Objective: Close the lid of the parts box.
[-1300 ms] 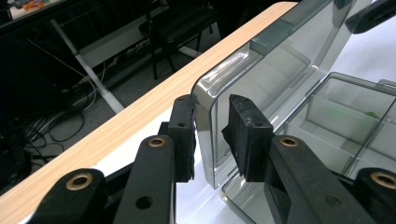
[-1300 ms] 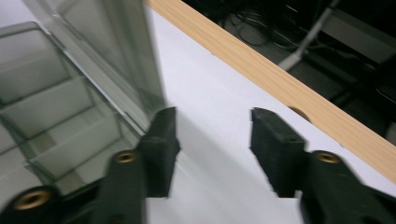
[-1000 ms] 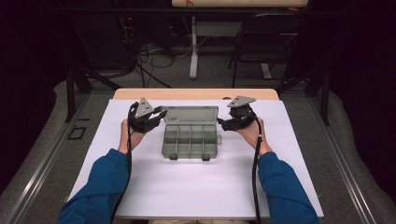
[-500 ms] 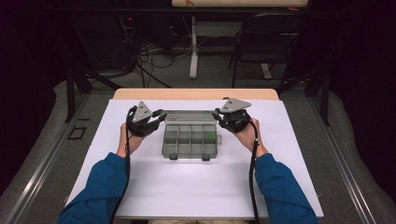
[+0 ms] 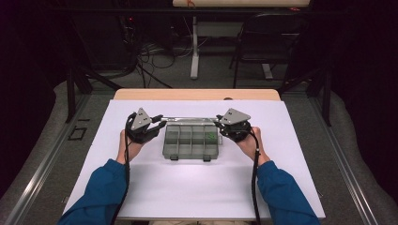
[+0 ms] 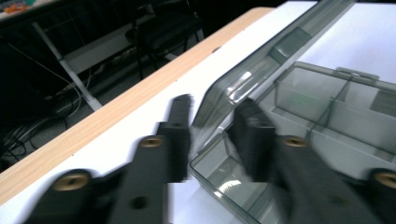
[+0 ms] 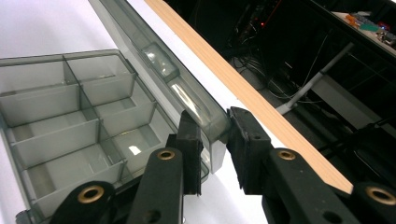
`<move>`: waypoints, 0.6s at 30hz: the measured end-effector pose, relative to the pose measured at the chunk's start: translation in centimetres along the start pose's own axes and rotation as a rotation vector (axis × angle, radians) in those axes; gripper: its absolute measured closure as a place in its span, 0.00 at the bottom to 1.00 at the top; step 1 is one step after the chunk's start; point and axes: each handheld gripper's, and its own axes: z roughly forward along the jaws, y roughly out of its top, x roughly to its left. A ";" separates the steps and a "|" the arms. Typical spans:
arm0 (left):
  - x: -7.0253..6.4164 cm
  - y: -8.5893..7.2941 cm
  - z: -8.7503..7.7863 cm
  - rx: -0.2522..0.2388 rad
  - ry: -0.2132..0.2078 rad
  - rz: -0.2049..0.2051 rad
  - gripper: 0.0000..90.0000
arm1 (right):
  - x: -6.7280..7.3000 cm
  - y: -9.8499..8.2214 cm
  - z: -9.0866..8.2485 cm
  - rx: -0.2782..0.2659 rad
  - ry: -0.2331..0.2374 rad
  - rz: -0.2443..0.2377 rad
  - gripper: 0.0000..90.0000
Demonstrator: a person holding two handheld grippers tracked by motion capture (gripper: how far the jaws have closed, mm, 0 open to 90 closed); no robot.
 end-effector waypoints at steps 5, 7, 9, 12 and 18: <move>-0.4 1.4 -1.6 -0.044 -0.031 0.000 0.45 | 0.1 -0.2 -0.2 0.004 0.000 -0.011 0.83; -0.3 2.0 -2.2 -0.072 -0.053 -0.029 0.49 | 0.2 -0.3 -0.3 0.003 0.001 -0.018 0.83; -0.2 2.6 -2.4 -0.096 -0.094 -0.065 0.57 | 0.2 -0.3 -0.4 0.008 0.002 -0.023 0.82; 0.0 3.1 -2.2 -0.108 -0.080 -0.126 0.75 | 0.4 -0.3 -0.4 0.011 0.006 -0.030 0.81; -0.3 2.8 -0.9 -0.031 -0.063 -0.152 1.00 | 0.5 -0.3 -0.6 0.015 0.019 -0.034 0.79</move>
